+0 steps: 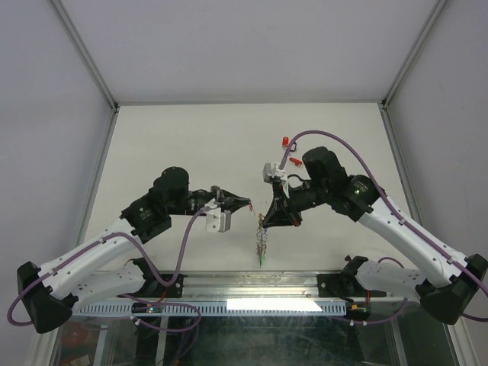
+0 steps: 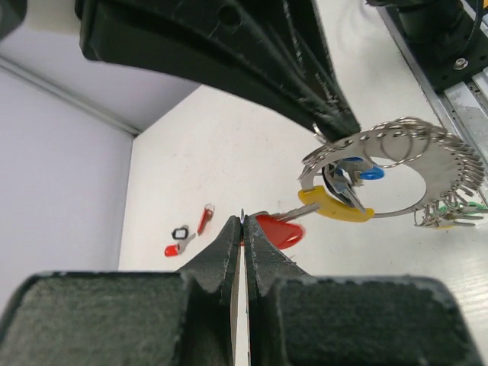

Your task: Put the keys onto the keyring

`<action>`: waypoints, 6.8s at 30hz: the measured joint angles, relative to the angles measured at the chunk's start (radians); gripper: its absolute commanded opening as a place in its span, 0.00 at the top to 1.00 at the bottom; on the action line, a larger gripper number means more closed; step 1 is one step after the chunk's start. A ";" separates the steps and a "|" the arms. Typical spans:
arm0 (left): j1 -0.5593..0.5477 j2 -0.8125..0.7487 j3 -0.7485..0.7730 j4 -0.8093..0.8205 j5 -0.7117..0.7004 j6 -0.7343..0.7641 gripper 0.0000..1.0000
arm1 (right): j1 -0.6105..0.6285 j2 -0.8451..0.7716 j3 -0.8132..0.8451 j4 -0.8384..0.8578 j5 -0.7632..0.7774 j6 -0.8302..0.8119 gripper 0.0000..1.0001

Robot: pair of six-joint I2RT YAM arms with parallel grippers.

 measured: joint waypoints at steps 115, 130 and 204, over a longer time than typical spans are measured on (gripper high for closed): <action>0.001 0.015 0.071 -0.152 0.174 0.170 1.00 | -0.114 0.132 0.058 0.101 -0.221 0.161 1.00; 0.000 0.015 0.071 -0.232 0.166 0.173 1.00 | -0.135 0.103 0.058 0.127 -0.236 0.166 1.00; 0.029 0.048 0.148 -0.183 0.202 -0.055 1.00 | 0.397 -0.103 0.043 0.061 0.731 -0.519 1.00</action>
